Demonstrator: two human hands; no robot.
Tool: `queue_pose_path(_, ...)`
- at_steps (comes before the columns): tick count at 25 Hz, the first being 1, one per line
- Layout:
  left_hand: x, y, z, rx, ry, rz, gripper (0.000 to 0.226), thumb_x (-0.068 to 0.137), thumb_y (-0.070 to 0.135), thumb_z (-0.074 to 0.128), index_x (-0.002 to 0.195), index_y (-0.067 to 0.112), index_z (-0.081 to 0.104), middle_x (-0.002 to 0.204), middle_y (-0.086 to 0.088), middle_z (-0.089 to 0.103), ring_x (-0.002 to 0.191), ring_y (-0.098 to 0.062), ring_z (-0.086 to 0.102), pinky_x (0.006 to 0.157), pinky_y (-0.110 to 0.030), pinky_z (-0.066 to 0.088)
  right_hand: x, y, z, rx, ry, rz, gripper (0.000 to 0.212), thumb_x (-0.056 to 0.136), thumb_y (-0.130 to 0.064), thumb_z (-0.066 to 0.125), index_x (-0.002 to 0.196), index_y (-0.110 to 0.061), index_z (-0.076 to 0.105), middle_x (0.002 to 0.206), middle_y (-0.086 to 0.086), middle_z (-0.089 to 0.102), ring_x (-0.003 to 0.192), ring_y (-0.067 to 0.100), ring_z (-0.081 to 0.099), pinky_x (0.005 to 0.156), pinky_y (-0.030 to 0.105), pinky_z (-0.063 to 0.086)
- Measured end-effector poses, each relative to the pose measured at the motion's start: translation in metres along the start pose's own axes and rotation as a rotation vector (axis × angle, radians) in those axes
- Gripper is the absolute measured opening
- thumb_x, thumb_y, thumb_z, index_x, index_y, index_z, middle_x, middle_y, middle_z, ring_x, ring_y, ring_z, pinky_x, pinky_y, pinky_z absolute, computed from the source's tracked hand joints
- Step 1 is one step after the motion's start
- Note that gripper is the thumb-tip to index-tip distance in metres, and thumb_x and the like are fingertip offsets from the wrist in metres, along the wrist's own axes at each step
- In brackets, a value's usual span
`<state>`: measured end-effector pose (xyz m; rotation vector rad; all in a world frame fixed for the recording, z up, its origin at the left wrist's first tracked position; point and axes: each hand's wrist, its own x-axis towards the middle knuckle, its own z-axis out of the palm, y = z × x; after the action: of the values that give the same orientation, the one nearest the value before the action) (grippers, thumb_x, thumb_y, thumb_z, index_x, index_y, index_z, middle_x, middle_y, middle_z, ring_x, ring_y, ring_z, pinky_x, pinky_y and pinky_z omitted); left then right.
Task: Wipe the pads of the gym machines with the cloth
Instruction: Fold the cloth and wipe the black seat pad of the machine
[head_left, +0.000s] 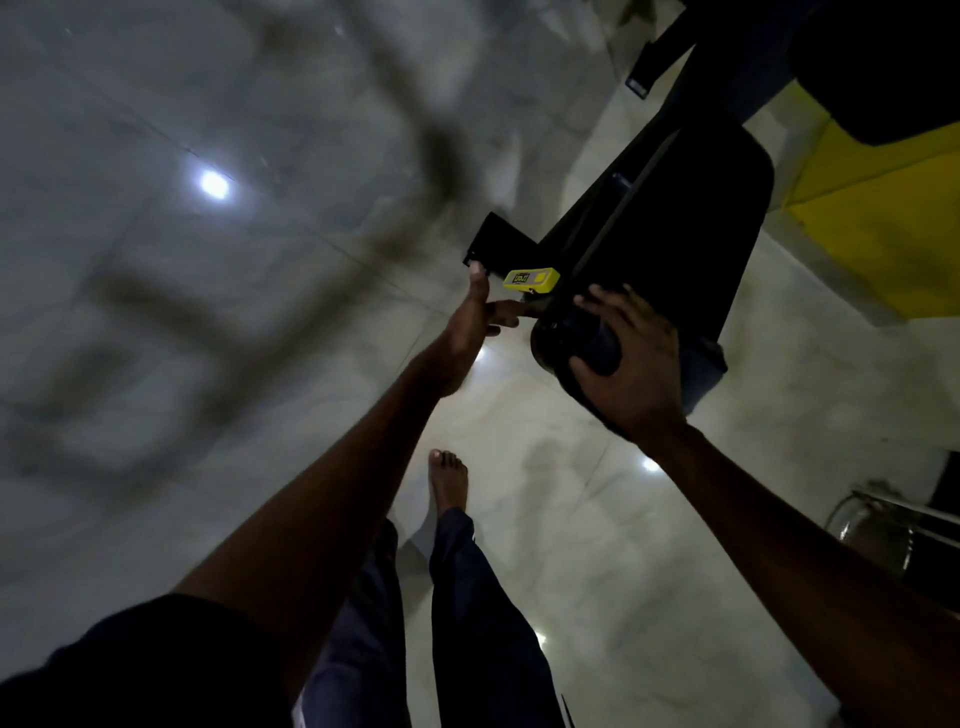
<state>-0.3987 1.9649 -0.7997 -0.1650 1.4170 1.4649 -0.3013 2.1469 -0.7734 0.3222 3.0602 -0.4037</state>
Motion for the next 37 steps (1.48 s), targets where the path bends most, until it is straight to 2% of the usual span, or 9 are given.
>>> queue_pose_path(7,0.025,0.015,-0.008,0.078,0.011,-0.016,0.092,0.097,0.055,-0.015,0.144,0.006,0.047,0.118,-0.004,0.064,0.098,-0.003,0.05,0.099,-0.032,0.018,-0.02,-0.006,0.016,-0.272,-0.076,-0.317,0.053,0.078,-0.043,0.07,0.127,-0.024,0.064,0.142,-0.006,0.056,0.142,0.027,0.04,0.107,0.045,0.032)
queue_pose_path(11,0.024,0.022,-0.006,0.078,0.018,-0.009,0.094,0.097,0.053,-0.018,0.143,0.005,0.048,0.126,-0.008,0.062,0.083,0.006,0.051,0.091,-0.024,0.016,-0.015,-0.016,0.021,-0.299,-0.047,-0.356,0.038,0.088,-0.039,0.057,0.121,-0.021,0.065,0.131,-0.004,0.061,0.14,0.031,0.043,0.107,0.047,0.033)
queue_pose_path(14,0.017,0.028,-0.003,0.092,0.001,-0.037,0.097,0.096,0.052,-0.021,0.141,0.006,0.051,0.116,-0.003,0.06,0.102,-0.009,0.054,0.091,-0.024,0.015,-0.034,0.005,0.02,-0.375,-0.07,-0.448,0.043,0.088,-0.031,0.064,0.13,-0.024,0.061,0.142,-0.007,0.056,0.144,0.029,0.038,0.113,0.047,0.031)
queue_pose_path(17,0.015,0.024,-0.002,0.098,0.006,-0.025,0.093,0.096,0.052,-0.02,0.146,0.008,0.044,0.115,-0.002,0.062,0.092,-0.004,0.048,0.092,-0.025,0.016,-0.042,0.02,0.016,-0.388,-0.081,-0.499,0.042,0.092,-0.026,0.062,0.134,-0.024,0.06,0.147,-0.008,0.051,0.145,0.028,0.037,0.113,0.047,0.032)
queue_pose_path(22,0.022,0.012,0.004,0.071,0.085,-0.008,0.094,0.098,0.055,-0.015,0.138,0.006,0.055,0.111,-0.003,0.065,0.092,-0.001,0.054,0.104,-0.032,0.021,-0.04,0.013,0.02,-0.379,-0.096,-0.526,0.05,0.091,-0.025,0.062,0.14,-0.023,0.054,0.15,-0.008,0.048,0.147,0.028,0.033,0.115,0.045,0.027)
queue_pose_path(25,0.017,0.015,0.007,0.113,0.079,0.03,0.094,0.099,0.052,-0.016,0.136,0.005,0.057,0.108,0.002,0.065,0.082,0.01,0.049,0.094,-0.026,0.027,-0.053,0.045,0.009,-0.37,-0.082,-0.566,0.062,0.087,-0.026,0.069,0.146,-0.026,0.05,0.156,-0.01,0.042,0.147,0.026,0.034,0.115,0.044,0.03)
queue_pose_path(29,0.02,0.007,0.012,0.112,0.153,0.065,0.095,0.1,0.053,-0.012,0.119,0.01,0.071,0.099,0.006,0.067,0.086,0.008,0.053,0.072,-0.013,0.029,-0.058,0.048,0.005,-0.35,-0.09,-0.533,0.066,0.082,-0.03,0.069,0.146,-0.027,0.05,0.156,-0.01,0.041,0.147,0.025,0.033,0.114,0.044,0.029)
queue_pose_path(33,0.02,-0.006,0.026,0.103,0.25,0.176,0.065,0.104,0.052,0.024,0.093,0.016,0.078,0.089,0.006,0.073,0.082,0.001,0.066,0.072,-0.018,0.041,-0.053,0.055,0.001,-0.284,-0.142,-0.556,0.066,0.085,-0.042,0.06,0.148,-0.028,0.046,0.157,-0.008,0.04,0.146,0.025,0.035,0.112,0.045,0.031)
queue_pose_path(37,0.017,-0.015,0.035,0.173,0.235,0.217,0.033,0.091,0.045,0.066,0.101,0.014,0.073,0.09,0.001,0.076,0.077,-0.004,0.07,0.07,-0.02,0.048,-0.061,0.085,-0.012,-0.22,-0.109,-0.445,0.071,0.083,-0.054,0.059,0.148,-0.028,0.047,0.155,-0.006,0.043,0.145,0.023,0.037,0.11,0.045,0.034)
